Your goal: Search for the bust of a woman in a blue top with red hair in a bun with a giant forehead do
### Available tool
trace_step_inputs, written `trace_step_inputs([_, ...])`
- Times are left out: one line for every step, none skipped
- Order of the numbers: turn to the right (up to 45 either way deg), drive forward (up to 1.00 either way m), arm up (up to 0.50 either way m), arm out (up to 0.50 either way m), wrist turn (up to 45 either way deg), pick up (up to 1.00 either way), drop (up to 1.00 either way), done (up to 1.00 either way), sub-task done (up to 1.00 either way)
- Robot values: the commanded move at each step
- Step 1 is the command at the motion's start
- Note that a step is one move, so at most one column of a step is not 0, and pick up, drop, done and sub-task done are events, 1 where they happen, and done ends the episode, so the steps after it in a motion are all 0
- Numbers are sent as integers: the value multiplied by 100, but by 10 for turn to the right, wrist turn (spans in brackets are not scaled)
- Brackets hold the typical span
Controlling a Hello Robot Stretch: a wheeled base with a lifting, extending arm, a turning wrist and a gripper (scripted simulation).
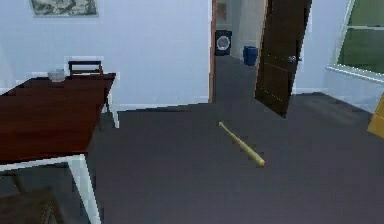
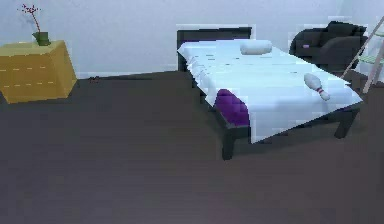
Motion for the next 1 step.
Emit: trace_step_inputs([0,85,0,0,0,0,0,0,0])
